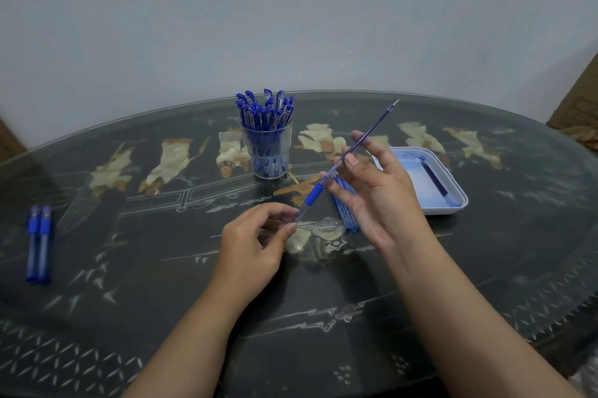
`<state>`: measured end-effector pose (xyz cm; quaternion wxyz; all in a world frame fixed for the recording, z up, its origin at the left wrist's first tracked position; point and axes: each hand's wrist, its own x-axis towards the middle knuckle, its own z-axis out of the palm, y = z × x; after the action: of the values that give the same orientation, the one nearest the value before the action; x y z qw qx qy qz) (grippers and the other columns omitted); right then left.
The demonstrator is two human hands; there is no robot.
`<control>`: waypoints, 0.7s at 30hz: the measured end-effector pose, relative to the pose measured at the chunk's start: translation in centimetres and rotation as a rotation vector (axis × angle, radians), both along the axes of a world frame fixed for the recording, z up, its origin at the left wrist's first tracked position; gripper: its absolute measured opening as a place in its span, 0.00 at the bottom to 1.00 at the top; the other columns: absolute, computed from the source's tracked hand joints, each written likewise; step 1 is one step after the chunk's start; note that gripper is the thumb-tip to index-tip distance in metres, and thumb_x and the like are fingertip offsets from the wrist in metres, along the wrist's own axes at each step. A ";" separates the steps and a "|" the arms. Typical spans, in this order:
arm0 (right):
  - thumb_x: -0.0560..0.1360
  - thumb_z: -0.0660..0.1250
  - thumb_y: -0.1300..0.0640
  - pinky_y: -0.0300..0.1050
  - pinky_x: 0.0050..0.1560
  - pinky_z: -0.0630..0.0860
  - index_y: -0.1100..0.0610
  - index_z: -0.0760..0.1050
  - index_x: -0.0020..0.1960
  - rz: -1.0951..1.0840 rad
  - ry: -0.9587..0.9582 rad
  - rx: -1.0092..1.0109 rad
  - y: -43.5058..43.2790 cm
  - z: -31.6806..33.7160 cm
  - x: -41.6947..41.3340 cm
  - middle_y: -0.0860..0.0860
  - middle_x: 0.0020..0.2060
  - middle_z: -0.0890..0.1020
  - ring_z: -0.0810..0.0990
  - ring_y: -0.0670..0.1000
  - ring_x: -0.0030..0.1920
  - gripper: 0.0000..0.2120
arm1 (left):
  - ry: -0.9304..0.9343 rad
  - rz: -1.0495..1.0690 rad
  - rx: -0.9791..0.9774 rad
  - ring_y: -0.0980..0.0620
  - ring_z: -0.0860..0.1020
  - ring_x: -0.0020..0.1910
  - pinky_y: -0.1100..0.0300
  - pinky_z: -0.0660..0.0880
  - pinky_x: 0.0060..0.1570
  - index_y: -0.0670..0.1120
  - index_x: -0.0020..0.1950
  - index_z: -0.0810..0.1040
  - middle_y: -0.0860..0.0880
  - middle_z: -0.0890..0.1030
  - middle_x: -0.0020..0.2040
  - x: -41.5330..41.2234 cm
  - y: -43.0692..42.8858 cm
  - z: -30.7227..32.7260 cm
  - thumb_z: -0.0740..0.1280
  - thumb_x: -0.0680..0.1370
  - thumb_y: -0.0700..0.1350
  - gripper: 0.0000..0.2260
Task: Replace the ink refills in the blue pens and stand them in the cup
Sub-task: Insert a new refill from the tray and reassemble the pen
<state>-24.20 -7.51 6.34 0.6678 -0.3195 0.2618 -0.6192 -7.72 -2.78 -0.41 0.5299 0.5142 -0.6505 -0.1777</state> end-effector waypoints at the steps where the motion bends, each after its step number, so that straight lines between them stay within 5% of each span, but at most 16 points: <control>1: 0.77 0.61 0.72 0.51 0.42 0.83 0.59 0.75 0.58 -0.017 0.041 -0.033 0.0 0.0 0.0 0.53 0.40 0.78 0.79 0.50 0.42 0.14 | 0.005 0.000 0.003 0.57 0.82 0.43 0.67 0.77 0.45 0.48 0.49 0.82 0.54 0.83 0.44 0.0 0.0 0.0 0.73 0.72 0.33 0.12; 5: 0.78 0.60 0.72 0.50 0.43 0.82 0.58 0.76 0.56 -0.060 0.159 -0.101 0.2 0.2 -0.2 0.53 0.42 0.78 0.80 0.50 0.46 0.14 | 0.001 0.004 -0.002 0.57 0.81 0.43 0.67 0.77 0.45 0.47 0.50 0.82 0.54 0.83 0.44 -0.1 0.1 0.1 0.73 0.72 0.33 0.11; 15: 0.77 0.60 0.73 0.53 0.44 0.83 0.61 0.73 0.60 -0.023 0.043 -0.039 0.0 0.0 -0.1 0.54 0.41 0.77 0.79 0.51 0.43 0.14 | 0.027 0.002 0.014 0.57 0.82 0.43 0.66 0.77 0.45 0.47 0.50 0.83 0.53 0.83 0.44 -0.1 0.2 0.3 0.73 0.72 0.33 0.11; 21: 0.76 0.63 0.73 0.44 0.47 0.81 0.58 0.76 0.52 -0.133 0.479 -0.263 0.2 -0.4 0.0 0.52 0.42 0.80 0.81 0.46 0.43 0.13 | 0.023 0.016 0.018 0.58 0.82 0.43 0.68 0.77 0.44 0.47 0.51 0.83 0.53 0.83 0.45 -0.1 0.3 0.3 0.73 0.73 0.34 0.11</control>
<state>-24.17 -7.30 5.91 0.4974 -0.5228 0.3499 -0.5974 -7.86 -2.51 -0.08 0.5342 0.5221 -0.6386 -0.1851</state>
